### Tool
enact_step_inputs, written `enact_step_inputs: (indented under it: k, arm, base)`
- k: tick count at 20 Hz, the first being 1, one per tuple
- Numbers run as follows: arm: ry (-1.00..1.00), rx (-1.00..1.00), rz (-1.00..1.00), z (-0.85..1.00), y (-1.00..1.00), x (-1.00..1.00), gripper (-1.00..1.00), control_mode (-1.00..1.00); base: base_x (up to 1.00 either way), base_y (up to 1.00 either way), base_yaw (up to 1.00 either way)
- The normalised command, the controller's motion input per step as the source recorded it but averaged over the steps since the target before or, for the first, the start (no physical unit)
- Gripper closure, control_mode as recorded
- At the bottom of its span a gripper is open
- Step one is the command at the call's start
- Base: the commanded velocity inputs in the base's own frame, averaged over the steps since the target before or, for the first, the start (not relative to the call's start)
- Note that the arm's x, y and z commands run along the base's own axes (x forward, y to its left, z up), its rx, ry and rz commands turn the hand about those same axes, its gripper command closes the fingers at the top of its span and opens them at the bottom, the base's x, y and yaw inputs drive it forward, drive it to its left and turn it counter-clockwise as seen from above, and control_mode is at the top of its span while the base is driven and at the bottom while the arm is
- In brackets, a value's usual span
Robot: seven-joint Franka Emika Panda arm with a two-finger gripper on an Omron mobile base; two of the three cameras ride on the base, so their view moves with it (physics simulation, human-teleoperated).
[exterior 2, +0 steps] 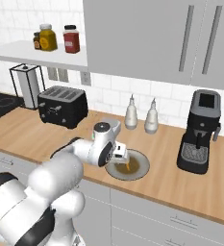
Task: Pick up the knife from the drawer and place it on the cutting board. Then place the meat from the plate to the cutting board.
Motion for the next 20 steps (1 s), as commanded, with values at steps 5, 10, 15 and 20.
enact_step_inputs:
  k: [5,10,15,20]
  arm:
    - [0.15,0.0,0.01,0.0,-0.44,0.67,-1.0,-1.0]
    - [0.14,0.0,0.05,-0.22,-0.58,0.36,-1.0,-1.0]
    - [0.09,0.01,0.11,-0.68,-0.39,0.0,-1.0,-1.0]
    - [0.01,0.02,0.15,-0.34,-0.08,0.05,-1.0,-1.0]
  base:
    - [0.0,0.0,0.0]
    - [0.0,0.0,0.0]
    - [0.0,0.0,0.0]
    - [0.0,0.0,0.0]
